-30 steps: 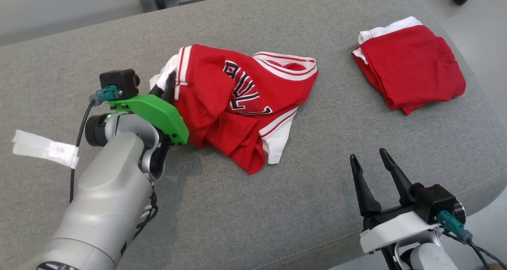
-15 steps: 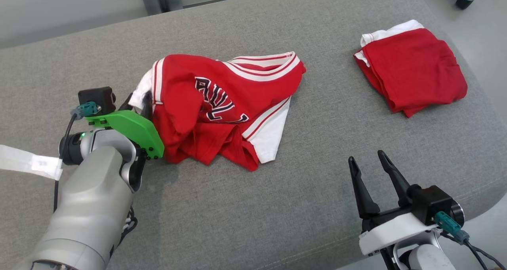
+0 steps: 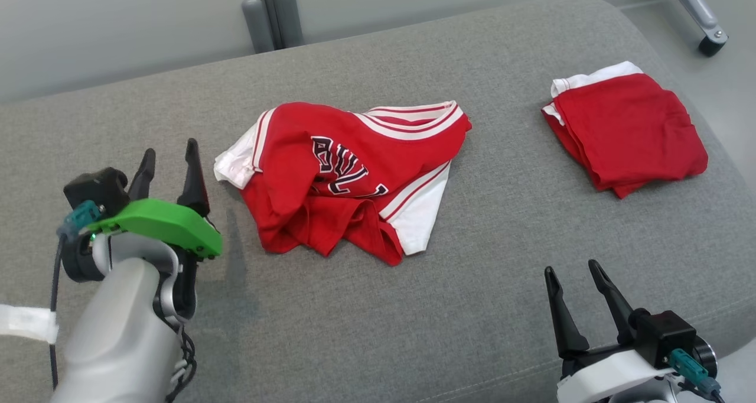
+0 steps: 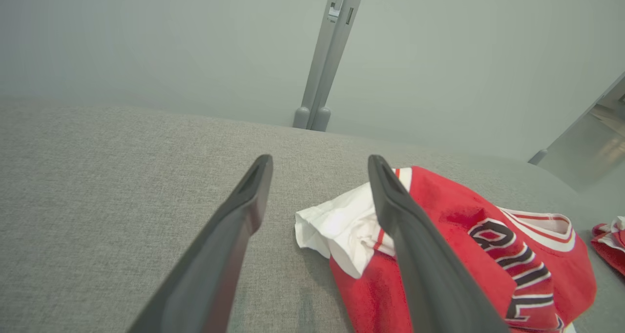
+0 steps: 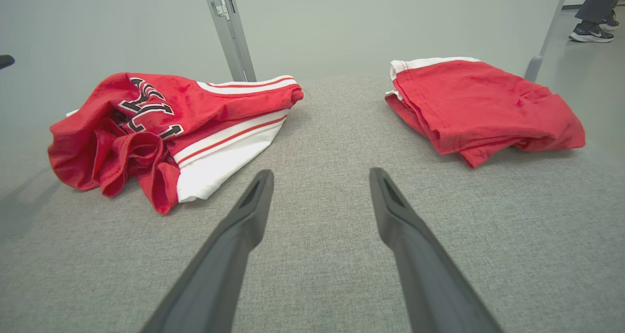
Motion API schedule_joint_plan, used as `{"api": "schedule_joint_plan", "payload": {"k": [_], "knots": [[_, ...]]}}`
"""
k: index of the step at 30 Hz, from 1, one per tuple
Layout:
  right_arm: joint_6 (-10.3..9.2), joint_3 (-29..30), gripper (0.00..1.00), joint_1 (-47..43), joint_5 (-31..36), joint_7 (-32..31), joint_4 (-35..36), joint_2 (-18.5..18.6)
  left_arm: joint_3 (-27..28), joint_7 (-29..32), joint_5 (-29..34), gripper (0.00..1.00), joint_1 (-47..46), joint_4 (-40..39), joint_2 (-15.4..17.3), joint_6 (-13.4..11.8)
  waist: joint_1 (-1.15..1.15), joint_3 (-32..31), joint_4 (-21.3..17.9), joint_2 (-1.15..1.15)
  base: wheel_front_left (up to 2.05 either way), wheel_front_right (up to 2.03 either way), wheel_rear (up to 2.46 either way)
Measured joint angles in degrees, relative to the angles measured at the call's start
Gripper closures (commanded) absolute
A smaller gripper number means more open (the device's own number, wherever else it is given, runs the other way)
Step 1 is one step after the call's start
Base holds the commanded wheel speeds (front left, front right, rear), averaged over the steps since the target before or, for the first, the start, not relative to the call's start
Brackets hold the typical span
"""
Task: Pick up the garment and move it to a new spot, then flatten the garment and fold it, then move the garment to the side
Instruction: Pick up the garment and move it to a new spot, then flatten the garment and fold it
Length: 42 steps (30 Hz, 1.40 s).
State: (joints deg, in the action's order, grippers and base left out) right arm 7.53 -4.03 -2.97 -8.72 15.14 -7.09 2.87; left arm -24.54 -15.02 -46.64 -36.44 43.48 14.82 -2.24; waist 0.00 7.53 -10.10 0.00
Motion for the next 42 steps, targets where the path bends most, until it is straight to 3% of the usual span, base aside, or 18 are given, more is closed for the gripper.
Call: {"api": "schedule_joint_plan", "payload": {"k": [6,11,17,27,34,42], "knots": [[0.00,1.9,0.00,-2.5,1.2,0.0,1.5,0.0,3.8,0.0,9.9,0.00,16.3,-20.6,-2.7,-3.3,0.00,-2.2,1.7,0.00,0.00,0.00,0.00],[0.00,3.5,0.00,-4.2,2.0,0.0,2.4,0.0,6.5,0.0,14.7,0.00,27.6,-28.0,-4.4,-2.6,0.00,-3.6,3.7,0.00,0.00,0.00,0.00],[0.00,5.6,0.00,-5.9,3.8,0.0,3.0,0.0,12.1,0.0,19.3,0.00,35.7,-28.2,-5.4,0.6,0.00,-5.2,7.0,0.00,0.00,0.00,0.00],[0.00,9.0,0.00,-6.2,6.5,0.0,2.7,0.0,20.7,0.0,27.1,0.00,42.2,-31.0,-9.9,7.1,0.00,-7.2,13.1,0.00,0.00,0.00,0.00],[0.00,10.0,0.00,-6.1,6.9,0.0,2.4,0.0,23.1,0.0,29.1,0.00,43.2,-31.7,-11.6,9.3,0.00,-7.8,14.6,0.00,0.00,0.00,0.00],[0.00,9.5,0.00,-5.9,6.9,0.0,2.5,0.0,23.5,0.0,30.1,0.00,42.8,-31.0,-11.8,9.5,0.00,-7.6,13.6,0.00,0.00,0.00,0.00]]}}
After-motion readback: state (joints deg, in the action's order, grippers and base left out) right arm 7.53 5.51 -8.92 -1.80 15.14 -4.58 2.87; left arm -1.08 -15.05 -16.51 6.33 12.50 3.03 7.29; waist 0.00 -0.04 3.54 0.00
